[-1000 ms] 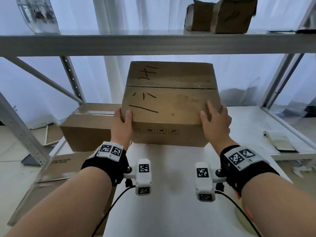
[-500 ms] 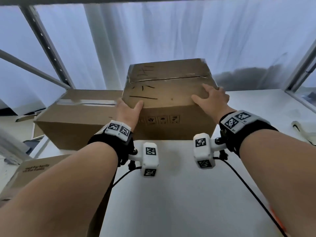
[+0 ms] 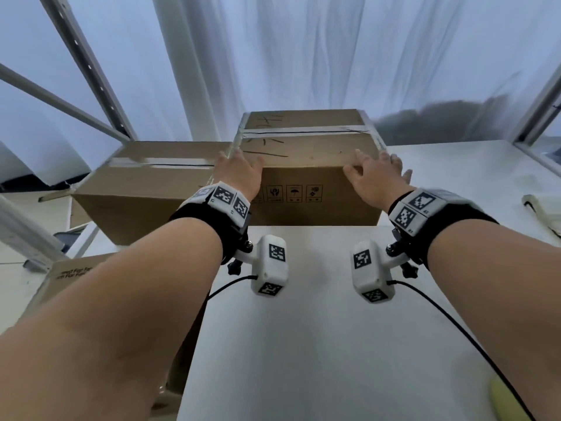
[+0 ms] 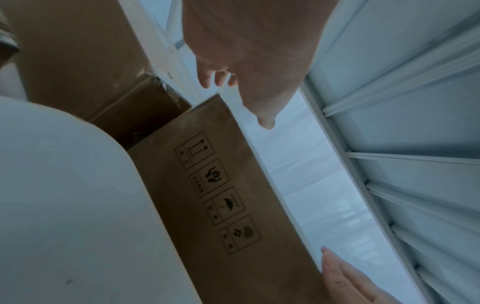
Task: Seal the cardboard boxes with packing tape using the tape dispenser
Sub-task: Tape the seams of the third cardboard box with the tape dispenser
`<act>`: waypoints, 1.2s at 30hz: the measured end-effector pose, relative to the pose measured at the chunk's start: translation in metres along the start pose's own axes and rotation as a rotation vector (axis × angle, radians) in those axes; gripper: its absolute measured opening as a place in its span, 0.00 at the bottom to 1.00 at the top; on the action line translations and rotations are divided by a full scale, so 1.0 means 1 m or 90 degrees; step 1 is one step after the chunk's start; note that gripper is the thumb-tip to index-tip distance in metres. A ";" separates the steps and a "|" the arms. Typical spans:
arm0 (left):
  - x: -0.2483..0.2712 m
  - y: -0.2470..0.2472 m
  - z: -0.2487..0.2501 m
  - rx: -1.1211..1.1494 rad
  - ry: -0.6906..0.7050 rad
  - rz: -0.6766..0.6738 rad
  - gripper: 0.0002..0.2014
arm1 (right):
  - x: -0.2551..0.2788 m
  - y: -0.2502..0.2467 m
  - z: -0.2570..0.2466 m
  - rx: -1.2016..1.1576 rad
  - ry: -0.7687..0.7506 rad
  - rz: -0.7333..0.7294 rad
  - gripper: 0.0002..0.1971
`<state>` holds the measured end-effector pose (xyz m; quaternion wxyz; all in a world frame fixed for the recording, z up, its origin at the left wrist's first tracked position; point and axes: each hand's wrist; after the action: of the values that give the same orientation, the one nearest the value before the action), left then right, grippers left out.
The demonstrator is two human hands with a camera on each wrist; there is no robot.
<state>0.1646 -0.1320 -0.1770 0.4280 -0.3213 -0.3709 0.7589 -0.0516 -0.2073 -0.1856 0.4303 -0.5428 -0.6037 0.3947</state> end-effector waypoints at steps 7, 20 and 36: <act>0.081 -0.057 0.060 0.003 0.121 0.027 0.21 | 0.094 -0.056 0.022 0.036 -0.060 0.030 0.28; 0.238 -0.051 0.144 0.141 0.244 -0.077 0.18 | 0.219 -0.078 0.168 0.009 0.041 0.007 0.30; 0.250 0.005 0.136 0.073 0.235 -0.177 0.18 | 0.243 -0.016 0.207 0.064 0.158 -0.092 0.50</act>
<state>-0.0537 0.0497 -0.1530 0.6065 -0.3757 -0.2835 0.6408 -0.2625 0.0311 -0.2141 0.5558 -0.5203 -0.5627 0.3221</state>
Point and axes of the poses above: each hand's wrist, its own x-axis away from the middle knuckle, its own y-axis out of the palm, z = x × y, and after that the axes turned 11 degrees about y, right-handed
